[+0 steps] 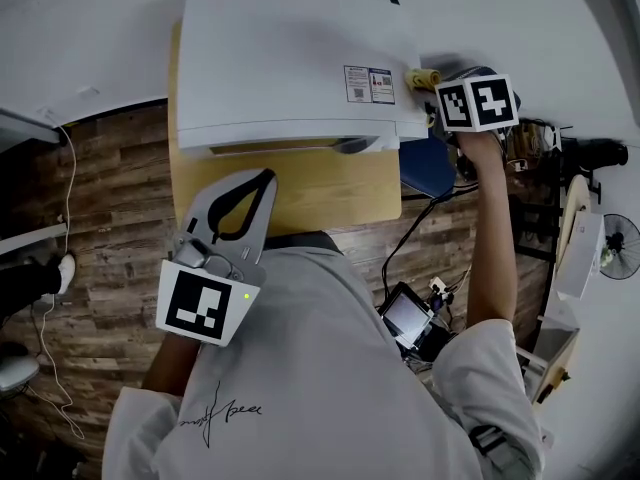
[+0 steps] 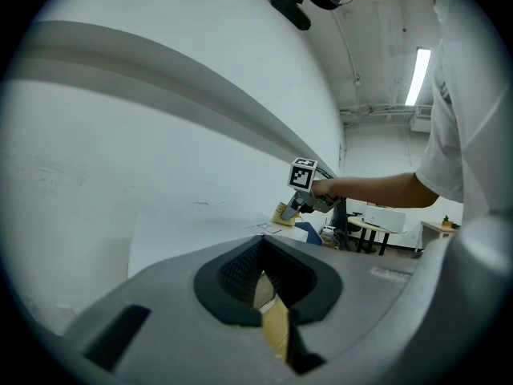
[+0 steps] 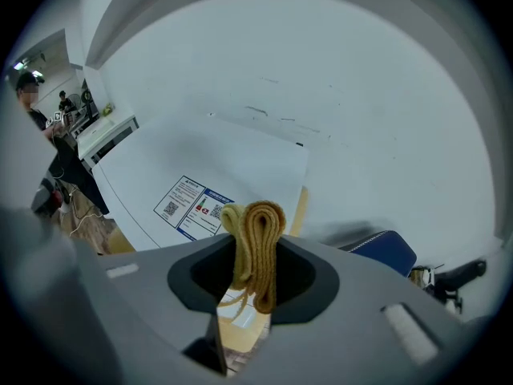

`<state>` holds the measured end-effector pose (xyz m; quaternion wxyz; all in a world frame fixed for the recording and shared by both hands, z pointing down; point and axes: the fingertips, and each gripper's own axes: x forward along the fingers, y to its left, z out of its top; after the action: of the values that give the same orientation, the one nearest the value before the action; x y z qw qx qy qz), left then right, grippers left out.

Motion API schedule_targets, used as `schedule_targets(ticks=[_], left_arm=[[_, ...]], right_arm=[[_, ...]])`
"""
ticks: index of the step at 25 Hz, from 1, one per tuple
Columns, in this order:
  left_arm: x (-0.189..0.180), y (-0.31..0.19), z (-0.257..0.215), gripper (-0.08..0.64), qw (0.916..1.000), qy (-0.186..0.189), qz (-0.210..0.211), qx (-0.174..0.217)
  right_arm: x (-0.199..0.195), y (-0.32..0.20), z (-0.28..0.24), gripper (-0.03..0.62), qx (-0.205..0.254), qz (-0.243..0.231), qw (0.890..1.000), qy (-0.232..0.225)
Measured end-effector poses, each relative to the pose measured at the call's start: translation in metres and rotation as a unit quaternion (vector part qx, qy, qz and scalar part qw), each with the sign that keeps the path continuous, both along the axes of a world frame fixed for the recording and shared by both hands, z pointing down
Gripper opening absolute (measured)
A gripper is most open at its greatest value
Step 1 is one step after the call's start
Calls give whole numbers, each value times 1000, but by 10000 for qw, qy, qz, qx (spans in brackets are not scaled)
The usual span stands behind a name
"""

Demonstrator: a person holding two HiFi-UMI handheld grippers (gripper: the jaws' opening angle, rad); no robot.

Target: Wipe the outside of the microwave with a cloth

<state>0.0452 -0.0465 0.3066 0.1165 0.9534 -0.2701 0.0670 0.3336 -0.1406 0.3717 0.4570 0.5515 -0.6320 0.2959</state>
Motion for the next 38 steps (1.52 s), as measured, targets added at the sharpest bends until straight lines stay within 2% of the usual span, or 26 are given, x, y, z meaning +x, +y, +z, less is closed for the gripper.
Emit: schedule_targets(ticks=[8,12,38], left_arm=[[-8,3,-1,-6,10000,16,-60,49],[-10,11,-2,-6,10000,-15,-11,85],[-45,24,-2,-6,9994,-7,-331,69]], right_arm=[[-10,0,3,121,45,74,10000,-10],[-18,0,3,121,28,3,10000,38],[-92,-11,5,121,61,-553,9985,1]])
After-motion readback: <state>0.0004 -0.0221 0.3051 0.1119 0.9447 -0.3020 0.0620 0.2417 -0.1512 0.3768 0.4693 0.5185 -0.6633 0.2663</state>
